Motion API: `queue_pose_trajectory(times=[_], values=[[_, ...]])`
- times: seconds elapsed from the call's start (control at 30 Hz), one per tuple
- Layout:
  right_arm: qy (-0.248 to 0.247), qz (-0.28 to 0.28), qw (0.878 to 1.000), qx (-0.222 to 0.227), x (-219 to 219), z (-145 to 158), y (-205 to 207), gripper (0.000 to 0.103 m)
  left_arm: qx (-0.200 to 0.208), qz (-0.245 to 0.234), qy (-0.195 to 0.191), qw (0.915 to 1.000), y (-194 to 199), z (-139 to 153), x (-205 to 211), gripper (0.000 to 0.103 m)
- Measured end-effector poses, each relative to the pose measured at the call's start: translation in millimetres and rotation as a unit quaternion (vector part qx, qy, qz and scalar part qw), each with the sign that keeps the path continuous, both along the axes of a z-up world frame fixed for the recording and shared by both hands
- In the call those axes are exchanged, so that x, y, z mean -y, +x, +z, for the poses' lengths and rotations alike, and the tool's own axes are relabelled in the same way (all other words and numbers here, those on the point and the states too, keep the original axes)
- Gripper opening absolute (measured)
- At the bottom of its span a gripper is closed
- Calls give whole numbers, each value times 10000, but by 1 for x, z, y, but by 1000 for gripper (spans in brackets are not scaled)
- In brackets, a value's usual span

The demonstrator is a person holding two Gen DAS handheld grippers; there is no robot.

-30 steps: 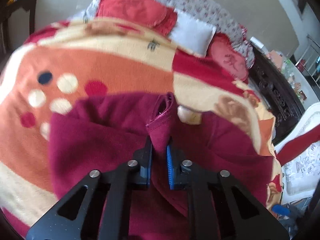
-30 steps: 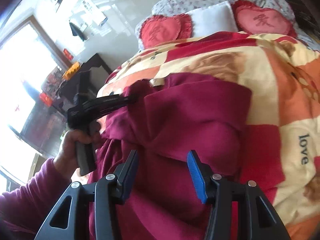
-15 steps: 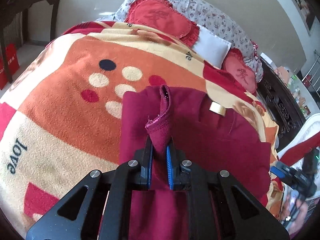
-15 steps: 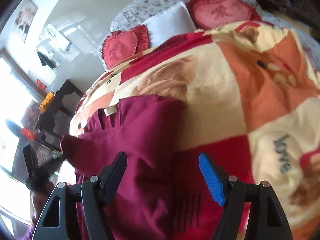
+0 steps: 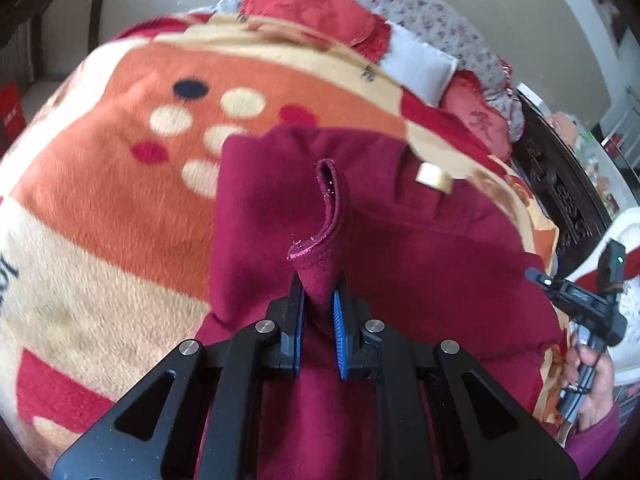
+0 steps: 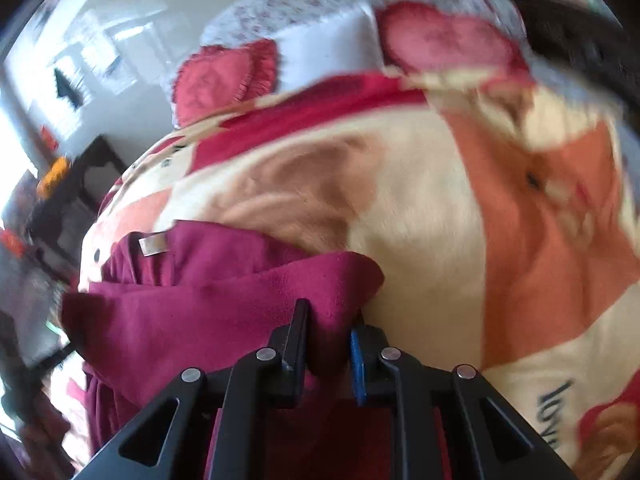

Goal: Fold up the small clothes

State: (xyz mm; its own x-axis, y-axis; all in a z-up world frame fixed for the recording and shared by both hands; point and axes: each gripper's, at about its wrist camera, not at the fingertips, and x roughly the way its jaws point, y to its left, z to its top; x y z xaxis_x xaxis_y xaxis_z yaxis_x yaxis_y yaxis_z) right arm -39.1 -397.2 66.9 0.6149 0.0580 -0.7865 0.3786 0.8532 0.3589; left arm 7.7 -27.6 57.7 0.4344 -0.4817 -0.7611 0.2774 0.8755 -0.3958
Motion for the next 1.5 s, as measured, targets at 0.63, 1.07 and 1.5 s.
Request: queue_pose_trajectory(times=[0.63,1.07,1.5], values=[[-524,362,9966,-529,-46,17,-74,42,286,171,306,9990,-2,22,-24,41],[-1344,302,9890,-536,-47,-6,6,34,148,449,1057,9933,29,-16,-4,51],[-831,639,9939,-355,-77,18,-45,41,251,489,1129,9921,20,-11,-6,53]])
